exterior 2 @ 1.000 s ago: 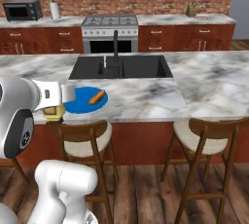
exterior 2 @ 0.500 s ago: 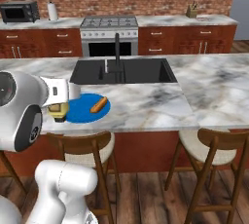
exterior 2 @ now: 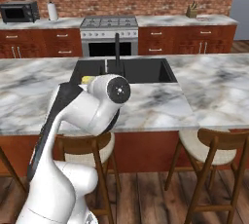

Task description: Move the hot dog bun to the plate on the dining table and place the condiment next to that plate. Then navigate to the fridge and take the sausage and place it on the plate as well.

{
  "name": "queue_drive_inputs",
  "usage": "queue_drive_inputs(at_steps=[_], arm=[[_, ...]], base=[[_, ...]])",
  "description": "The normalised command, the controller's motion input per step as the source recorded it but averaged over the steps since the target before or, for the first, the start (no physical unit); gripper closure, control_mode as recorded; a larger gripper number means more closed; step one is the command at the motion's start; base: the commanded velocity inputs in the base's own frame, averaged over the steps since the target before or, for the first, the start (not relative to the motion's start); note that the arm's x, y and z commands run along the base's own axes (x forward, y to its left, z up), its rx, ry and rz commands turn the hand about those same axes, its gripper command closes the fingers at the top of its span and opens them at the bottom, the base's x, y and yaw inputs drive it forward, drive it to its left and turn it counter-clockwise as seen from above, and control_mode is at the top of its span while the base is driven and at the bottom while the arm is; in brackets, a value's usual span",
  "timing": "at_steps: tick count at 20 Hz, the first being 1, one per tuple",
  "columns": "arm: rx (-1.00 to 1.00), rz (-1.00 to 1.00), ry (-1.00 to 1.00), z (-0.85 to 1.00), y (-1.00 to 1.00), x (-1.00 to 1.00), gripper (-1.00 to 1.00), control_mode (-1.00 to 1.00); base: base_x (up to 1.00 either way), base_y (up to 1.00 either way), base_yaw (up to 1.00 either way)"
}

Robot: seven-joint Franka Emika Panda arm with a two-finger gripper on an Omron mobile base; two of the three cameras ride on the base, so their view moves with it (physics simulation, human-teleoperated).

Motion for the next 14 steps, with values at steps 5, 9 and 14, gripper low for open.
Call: queue_drive_inputs(at_steps=[5, 9, 14], arm=[[0.09, 0.41, 0.0, -0.62, -0.24, 1.0, 1.0, -1.0], [0.0, 0.32, 0.0, -0.69, 0.0, 1.0, 1.0, -1.0], [0.0, 0.28, -0.02, -0.62, 0.0, 0.91, 1.0, -1.0]], base=[[0.0, 0.0, 0.0], [0.0, 0.0, 0.0], [0.0, 0.0, 0.0]])
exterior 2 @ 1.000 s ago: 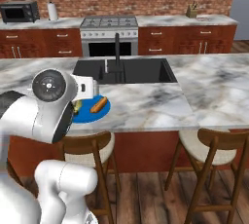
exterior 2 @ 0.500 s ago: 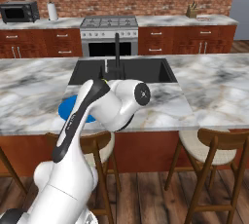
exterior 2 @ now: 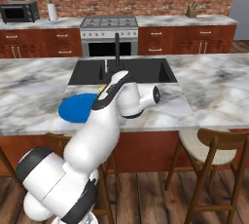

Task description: Move the hot dog bun to the plate on the dining table and place the condiment next to that plate. Then navigate to the fridge and take the sausage and place it on the plate as well.

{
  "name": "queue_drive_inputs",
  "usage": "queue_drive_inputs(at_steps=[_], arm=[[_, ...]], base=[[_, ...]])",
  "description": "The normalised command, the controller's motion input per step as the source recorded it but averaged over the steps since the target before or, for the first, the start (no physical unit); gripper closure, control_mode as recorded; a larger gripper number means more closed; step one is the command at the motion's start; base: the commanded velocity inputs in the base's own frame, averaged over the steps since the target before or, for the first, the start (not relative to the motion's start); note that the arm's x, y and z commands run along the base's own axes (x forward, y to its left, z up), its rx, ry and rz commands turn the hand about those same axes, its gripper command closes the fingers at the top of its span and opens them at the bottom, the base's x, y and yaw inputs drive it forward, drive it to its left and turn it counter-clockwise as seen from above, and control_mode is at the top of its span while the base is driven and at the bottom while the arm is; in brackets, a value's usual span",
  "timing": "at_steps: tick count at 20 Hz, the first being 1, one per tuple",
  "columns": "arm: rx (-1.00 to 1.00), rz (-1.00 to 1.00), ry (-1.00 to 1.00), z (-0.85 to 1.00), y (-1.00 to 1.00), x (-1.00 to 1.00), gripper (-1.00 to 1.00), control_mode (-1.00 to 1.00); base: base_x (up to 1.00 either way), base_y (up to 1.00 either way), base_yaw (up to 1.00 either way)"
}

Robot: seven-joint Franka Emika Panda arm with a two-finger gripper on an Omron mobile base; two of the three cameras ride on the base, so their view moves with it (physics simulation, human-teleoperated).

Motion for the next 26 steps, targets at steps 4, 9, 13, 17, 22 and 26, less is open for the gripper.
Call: queue_drive_inputs(at_steps=[4, 9, 13, 17, 22, 26], arm=[[-0.04, 0.19, -0.09, -0.43, 0.0, 0.52, 1.0, -1.0], [-0.04, 0.11, -0.06, -0.44, 0.01, 0.53, 1.0, -1.0], [0.0, 0.07, 0.0, -0.4, 0.15, 0.52, 1.0, -1.0], [0.0, 0.03, 0.0, -0.32, 0.29, 0.41, 1.0, -1.0], [0.0, 0.03, 0.0, -0.34, 0.17, 0.35, 1.0, -1.0], [0.0, 0.03, 0.0, -0.31, 0.06, 0.29, 1.0, -1.0]], base=[[0.0, 0.0, 0.0], [0.0, 0.0, 0.0], [0.0, 0.0, 0.0], [0.0, 0.0, 0.0], [0.0, 0.0, 0.0], [0.0, 0.0, 0.0]])
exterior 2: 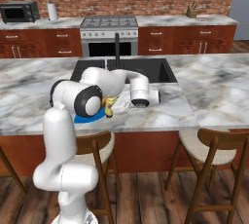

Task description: Move the hot dog bun to the plate on the dining table and place the condiment next to that plate. Then navigate to the fridge and take the sausage and place it on the plate as well.

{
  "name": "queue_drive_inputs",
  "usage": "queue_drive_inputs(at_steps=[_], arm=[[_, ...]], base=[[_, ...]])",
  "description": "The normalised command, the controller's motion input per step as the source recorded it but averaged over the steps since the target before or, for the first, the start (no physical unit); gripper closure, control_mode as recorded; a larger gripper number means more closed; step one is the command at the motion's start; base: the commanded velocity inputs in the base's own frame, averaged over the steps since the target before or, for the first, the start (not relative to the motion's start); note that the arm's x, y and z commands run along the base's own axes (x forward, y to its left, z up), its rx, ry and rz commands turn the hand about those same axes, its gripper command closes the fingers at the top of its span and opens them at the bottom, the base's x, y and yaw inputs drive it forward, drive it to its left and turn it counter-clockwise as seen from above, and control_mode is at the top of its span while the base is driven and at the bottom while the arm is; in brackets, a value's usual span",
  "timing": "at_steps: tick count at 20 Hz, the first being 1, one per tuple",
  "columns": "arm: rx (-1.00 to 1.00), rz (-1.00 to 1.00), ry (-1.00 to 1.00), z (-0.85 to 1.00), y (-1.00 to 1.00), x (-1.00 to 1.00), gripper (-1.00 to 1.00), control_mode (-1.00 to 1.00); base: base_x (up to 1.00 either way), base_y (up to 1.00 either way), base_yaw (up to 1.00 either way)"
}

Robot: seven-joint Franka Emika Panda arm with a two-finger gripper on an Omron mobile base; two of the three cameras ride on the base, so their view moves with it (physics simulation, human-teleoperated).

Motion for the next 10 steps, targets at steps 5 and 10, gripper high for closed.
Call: queue_drive_inputs(at_steps=[5, 10], arm=[[-0.01, 0.02, 0.0, -0.26, 0.05, 0.3, 1.0, -1.0], [-0.02, 0.01, 0.0, -0.28, 0.14, 0.38, 1.0, -1.0]], base=[[0.0, 0.0, 0.0], [0.0, 0.0, 0.0]])
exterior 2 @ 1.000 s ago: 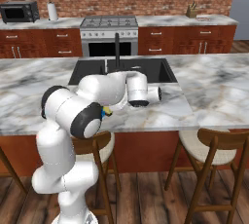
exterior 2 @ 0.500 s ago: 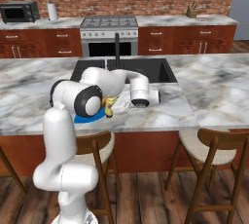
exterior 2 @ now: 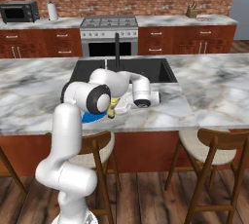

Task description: Move the hot dog bun to the plate on the dining table and place the condiment next to that plate. Then navigate to the fridge and take the sausage and place it on the plate as well.

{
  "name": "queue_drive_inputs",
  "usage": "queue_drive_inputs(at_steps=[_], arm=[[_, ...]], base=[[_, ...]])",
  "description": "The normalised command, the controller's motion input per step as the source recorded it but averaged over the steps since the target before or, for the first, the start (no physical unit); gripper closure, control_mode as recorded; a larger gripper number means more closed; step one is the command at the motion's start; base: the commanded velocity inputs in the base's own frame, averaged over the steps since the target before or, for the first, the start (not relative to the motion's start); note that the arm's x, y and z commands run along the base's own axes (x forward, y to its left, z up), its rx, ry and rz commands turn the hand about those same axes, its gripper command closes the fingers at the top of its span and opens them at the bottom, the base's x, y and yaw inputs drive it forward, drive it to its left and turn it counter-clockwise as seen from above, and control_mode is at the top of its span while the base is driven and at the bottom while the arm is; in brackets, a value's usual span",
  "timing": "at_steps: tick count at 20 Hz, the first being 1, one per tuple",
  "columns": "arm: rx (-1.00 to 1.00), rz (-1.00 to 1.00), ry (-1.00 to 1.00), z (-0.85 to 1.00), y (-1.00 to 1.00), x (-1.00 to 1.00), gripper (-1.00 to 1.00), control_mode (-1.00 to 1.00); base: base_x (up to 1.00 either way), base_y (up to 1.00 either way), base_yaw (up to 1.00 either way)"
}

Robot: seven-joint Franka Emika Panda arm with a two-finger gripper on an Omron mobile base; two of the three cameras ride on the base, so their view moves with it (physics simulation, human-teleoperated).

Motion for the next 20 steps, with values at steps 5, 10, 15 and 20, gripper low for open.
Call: queue_drive_inputs(at_steps=[5, 10, 15, 20], arm=[[-0.03, 0.0, 0.0, -0.31, 0.13, 0.34, 1.0, -1.0], [-0.04, 0.0, 0.0, -0.31, 0.08, 0.24, 1.0, -1.0], [-0.05, 0.0, 0.0, -0.28, 0.1, 0.0, -1.0, -1.0], [-0.05, 0.0, 0.0, -0.07, 0.06, 0.0, -1.0, -1.0]], base=[[0.0, 0.0, 0.0], [0.0, 0.0, 0.0], [0.0, 0.0, 0.0], [0.0, 0.0, 0.0]])
